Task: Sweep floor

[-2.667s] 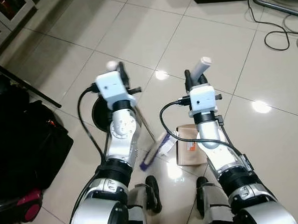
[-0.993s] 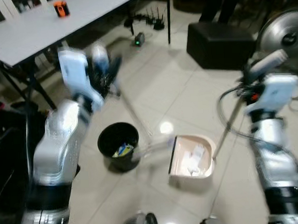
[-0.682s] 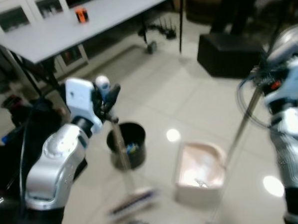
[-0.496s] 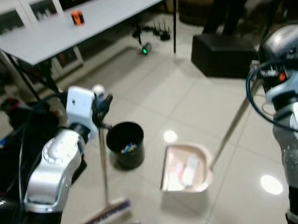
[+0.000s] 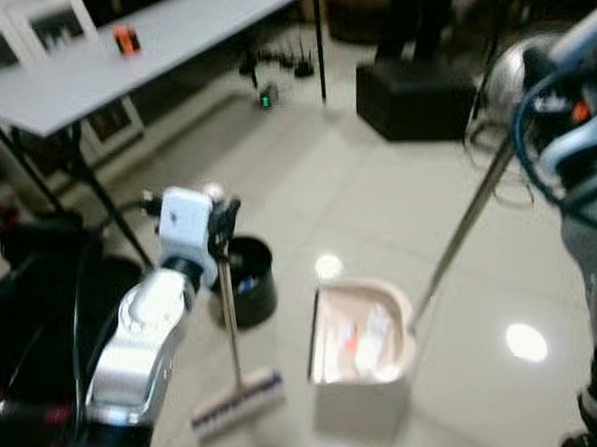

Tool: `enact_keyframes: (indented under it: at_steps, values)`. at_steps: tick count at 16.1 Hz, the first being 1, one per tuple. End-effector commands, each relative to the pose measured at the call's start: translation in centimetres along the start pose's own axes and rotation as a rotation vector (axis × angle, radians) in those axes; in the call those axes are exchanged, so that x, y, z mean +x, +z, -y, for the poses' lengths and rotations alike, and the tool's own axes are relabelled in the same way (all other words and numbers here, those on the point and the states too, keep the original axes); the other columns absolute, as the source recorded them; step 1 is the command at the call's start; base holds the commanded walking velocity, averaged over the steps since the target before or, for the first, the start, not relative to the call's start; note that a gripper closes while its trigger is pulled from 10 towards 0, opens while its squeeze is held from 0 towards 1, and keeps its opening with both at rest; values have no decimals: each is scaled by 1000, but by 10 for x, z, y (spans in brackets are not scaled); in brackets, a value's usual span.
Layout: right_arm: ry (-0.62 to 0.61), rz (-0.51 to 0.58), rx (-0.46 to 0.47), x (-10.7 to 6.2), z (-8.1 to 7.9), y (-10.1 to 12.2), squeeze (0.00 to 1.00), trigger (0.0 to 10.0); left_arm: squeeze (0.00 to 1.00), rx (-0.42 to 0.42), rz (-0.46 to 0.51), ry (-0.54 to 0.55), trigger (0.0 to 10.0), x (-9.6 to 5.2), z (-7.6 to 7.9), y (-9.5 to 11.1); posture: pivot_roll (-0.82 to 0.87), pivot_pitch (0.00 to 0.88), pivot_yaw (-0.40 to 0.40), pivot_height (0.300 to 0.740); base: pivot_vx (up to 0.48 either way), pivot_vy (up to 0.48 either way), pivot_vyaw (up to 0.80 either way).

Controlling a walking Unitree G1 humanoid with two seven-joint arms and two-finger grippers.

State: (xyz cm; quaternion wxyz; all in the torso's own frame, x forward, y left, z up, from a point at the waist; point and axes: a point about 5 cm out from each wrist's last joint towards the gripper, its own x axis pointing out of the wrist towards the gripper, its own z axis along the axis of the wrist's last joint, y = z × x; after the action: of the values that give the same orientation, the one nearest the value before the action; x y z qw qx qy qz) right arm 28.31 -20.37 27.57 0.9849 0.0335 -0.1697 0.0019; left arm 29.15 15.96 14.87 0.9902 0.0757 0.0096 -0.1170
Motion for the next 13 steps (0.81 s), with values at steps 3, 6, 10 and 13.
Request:
enact_keyframes:
  at_steps: [3, 6, 10, 13]
  values:
    - [54, 45, 29, 0, -13, 14, 0, 10000, 0, 37, 22, 40, 10000, 1, -7, 4, -46, 0, 76, 740, 0, 455, 0]
    - [52, 33, 36, -1, -14, 14, 0, 10000, 0, 41, 26, 39, 10000, 0, -5, 4, -41, 0, 76, 740, 0, 455, 0]
    - [53, 34, 63, -1, -15, 14, 0, 10000, 0, 43, 34, 38, 10000, 0, -5, 5, -36, 0, 75, 740, 0, 457, 0]
    - [48, 36, 68, 0, -14, 14, 0, 10000, 0, 35, 50, 35, 10000, -1, -4, 6, -36, 0, 67, 740, 0, 456, 0]
